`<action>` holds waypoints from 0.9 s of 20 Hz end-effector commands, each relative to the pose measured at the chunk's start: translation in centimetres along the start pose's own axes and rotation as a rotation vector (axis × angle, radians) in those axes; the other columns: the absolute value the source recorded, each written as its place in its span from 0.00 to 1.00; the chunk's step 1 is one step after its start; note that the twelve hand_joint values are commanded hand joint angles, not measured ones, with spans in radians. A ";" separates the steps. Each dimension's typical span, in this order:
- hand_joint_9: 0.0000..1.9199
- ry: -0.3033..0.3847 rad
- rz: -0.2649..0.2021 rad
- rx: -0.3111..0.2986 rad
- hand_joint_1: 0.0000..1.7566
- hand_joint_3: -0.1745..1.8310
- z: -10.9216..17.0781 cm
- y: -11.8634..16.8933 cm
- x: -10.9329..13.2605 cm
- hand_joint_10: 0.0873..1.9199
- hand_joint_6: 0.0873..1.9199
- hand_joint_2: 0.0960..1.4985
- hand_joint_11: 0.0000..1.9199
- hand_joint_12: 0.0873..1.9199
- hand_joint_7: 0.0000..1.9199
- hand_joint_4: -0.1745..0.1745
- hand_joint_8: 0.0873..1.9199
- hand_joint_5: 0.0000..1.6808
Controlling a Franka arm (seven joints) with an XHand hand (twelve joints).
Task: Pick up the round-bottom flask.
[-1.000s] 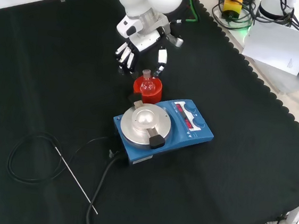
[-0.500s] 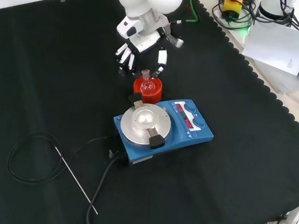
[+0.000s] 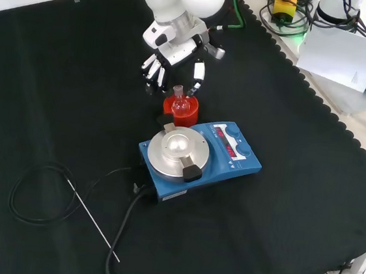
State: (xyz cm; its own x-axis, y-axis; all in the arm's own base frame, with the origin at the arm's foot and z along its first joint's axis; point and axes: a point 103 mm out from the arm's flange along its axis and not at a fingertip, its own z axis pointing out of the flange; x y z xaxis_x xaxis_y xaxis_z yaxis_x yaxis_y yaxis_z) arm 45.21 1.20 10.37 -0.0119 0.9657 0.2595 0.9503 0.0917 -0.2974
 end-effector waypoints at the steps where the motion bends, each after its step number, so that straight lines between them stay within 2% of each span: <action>1: 0.31 -0.030 0.003 -0.009 0.58 0.37 -0.2 0.0 0.1 0.32 0.42 0.45 0.10 0.72 0.21 0.75 0.36 0.64; 2: 0.32 -0.037 0.006 -0.007 0.60 0.38 -0.2 0.0 0.1 0.32 0.42 0.46 0.10 0.71 0.22 0.87 0.36 0.66; 3: 0.33 -0.041 0.008 -0.005 0.61 0.40 -0.3 0.1 0.2 0.31 0.44 0.45 0.10 0.71 0.22 0.94 0.35 0.67; 5: 0.34 -0.042 0.011 0.002 0.62 0.44 -0.7 0.1 0.2 0.30 0.46 0.42 0.11 0.71 0.23 0.99 0.35 0.68; 10: 0.34 -0.054 0.007 0.012 0.62 0.47 -2.1 0.0 0.9 0.30 0.48 0.41 0.11 0.71 0.23 1.00 0.34 0.67; 18: 0.35 -0.119 0.000 0.022 0.62 0.48 -5.7 -1.2 3.9 0.30 0.49 0.40 0.11 0.71 0.23 1.00 0.34 0.67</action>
State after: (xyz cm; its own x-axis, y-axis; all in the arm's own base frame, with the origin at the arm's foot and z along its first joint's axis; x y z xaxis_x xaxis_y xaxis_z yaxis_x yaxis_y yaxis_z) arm 45.91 2.24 14.35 -0.0292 0.9815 0.1891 0.9442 0.0892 -0.3171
